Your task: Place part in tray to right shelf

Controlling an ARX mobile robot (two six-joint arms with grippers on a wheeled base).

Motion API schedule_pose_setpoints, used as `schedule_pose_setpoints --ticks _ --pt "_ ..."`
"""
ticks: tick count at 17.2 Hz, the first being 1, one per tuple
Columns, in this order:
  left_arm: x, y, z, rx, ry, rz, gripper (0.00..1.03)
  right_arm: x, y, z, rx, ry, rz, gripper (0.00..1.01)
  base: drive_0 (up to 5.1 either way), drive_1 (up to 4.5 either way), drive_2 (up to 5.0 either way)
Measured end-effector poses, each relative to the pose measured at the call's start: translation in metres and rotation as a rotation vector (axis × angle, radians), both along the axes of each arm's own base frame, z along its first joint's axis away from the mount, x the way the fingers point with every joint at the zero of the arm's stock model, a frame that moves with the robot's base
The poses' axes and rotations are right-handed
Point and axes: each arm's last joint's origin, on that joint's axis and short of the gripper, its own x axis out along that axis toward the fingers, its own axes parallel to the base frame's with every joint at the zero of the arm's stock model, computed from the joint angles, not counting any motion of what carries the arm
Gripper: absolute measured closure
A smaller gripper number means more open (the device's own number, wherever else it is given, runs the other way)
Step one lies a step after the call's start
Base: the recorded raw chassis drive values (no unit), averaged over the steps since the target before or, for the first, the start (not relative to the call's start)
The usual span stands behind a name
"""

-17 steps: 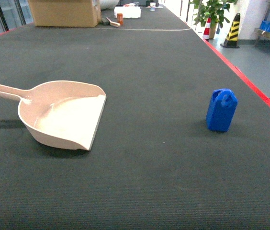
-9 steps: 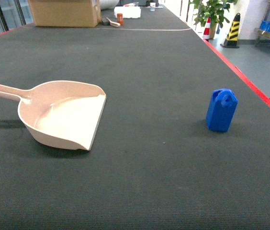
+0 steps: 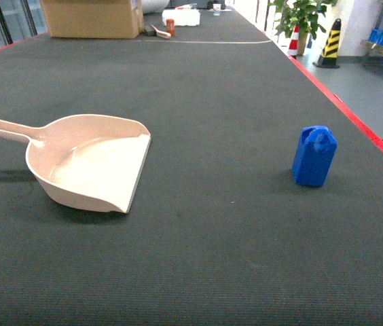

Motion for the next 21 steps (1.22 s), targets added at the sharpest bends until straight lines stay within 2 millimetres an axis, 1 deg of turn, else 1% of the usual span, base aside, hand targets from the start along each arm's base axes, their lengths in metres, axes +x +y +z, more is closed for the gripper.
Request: schedule_pose_setpoints --ticks 1,2,3,5,7,8,9,10,11,13,19,20,21 --pt "0.014 0.003 0.005 -0.080 0.006 -0.012 0.05 0.000 0.000 0.000 0.000 0.000 0.000 0.03 0.0 0.00 0.0" --pt "0.032 0.005 0.009 -0.173 0.027 -0.027 0.05 0.000 0.000 0.000 0.000 0.000 0.000 0.03 0.0 0.00 0.0" --pt "0.052 0.008 0.007 -0.266 0.073 -0.037 0.05 0.000 0.000 0.000 0.000 0.000 0.000 0.03 0.0 0.00 0.0" --pt "0.080 0.011 -0.006 -0.398 0.157 -0.021 0.05 0.000 0.000 0.000 0.000 0.000 0.000 0.03 0.0 0.00 0.0" --pt "0.110 0.012 -0.017 -0.494 0.205 0.001 0.05 0.000 0.000 0.000 0.000 0.000 0.000 0.03 0.0 0.00 0.0" --pt "0.128 0.014 -0.023 -0.527 0.213 0.028 0.05 0.000 0.000 0.000 0.000 0.000 0.000 0.03 0.0 0.00 0.0" --pt "0.153 0.019 -0.030 -0.557 0.219 0.069 0.05 0.000 0.000 0.000 0.000 0.000 0.000 0.03 0.0 0.00 0.0" --pt "0.167 0.022 -0.033 -0.571 0.210 0.087 0.05 0.000 0.000 0.000 0.000 0.000 0.000 0.03 0.0 0.00 0.0" --pt "0.176 0.027 -0.035 -0.574 0.221 0.109 0.05 0.000 0.000 0.000 0.000 0.000 0.000 0.03 0.0 0.00 0.0" --pt "0.177 0.033 -0.034 -0.575 0.212 0.130 0.05 0.000 0.000 0.000 0.000 0.000 0.000 0.03 0.0 0.00 0.0" --pt "0.177 0.031 -0.034 -0.574 0.215 0.125 0.05 0.000 0.000 0.000 0.000 0.000 0.000 0.03 0.0 0.00 0.0" --pt "0.178 0.031 -0.033 -0.591 0.197 0.152 0.05 0.000 0.000 0.000 0.000 0.000 0.000 0.03 0.0 0.00 0.0" --pt "0.185 0.033 -0.037 -0.623 0.195 0.223 0.05 0.000 0.000 0.000 0.000 0.000 0.000 0.03 0.0 0.00 0.0"
